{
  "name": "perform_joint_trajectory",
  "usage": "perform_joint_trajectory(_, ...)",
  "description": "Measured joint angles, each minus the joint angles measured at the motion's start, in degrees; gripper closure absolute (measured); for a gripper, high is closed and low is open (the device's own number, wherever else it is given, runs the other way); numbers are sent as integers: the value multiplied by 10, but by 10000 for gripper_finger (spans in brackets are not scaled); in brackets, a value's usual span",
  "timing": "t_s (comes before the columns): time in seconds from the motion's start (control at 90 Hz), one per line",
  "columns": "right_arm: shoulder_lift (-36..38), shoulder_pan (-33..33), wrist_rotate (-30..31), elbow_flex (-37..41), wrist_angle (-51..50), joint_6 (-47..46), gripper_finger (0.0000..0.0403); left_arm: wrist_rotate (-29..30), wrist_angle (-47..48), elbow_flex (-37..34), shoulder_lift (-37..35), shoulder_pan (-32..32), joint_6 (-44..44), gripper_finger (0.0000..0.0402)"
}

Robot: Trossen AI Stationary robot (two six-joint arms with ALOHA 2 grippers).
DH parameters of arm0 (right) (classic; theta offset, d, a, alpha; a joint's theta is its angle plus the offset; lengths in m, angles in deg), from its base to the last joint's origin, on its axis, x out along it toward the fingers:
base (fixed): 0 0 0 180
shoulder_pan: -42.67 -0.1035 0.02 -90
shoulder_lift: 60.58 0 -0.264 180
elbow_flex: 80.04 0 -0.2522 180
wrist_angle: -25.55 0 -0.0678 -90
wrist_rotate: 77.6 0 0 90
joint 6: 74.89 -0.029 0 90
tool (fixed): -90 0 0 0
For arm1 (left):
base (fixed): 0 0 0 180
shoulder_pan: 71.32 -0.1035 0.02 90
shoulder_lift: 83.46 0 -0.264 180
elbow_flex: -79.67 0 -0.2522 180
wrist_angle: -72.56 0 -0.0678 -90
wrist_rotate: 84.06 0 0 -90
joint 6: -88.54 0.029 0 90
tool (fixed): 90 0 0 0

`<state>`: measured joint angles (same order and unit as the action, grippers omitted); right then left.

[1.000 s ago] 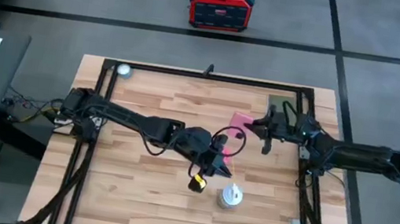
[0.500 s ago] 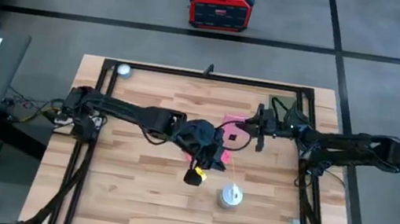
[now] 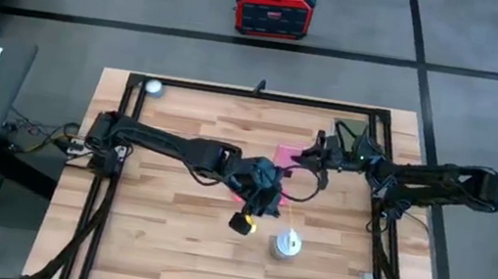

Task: Apply microfiber cloth
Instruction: Spray the back of the pink phone using the spray bottle

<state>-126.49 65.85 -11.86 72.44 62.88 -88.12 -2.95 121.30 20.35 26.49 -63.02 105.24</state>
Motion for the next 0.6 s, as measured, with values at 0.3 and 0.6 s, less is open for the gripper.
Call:
perform_joint_trajectory(0.3,0,0,0,0,-4,-3,389,-11,11,35,11,-7,21,402)
perform_joint_trajectory(0.6,0,-7,3,-1,-9,-4,389,-32,18,76,72,-9,22,402)
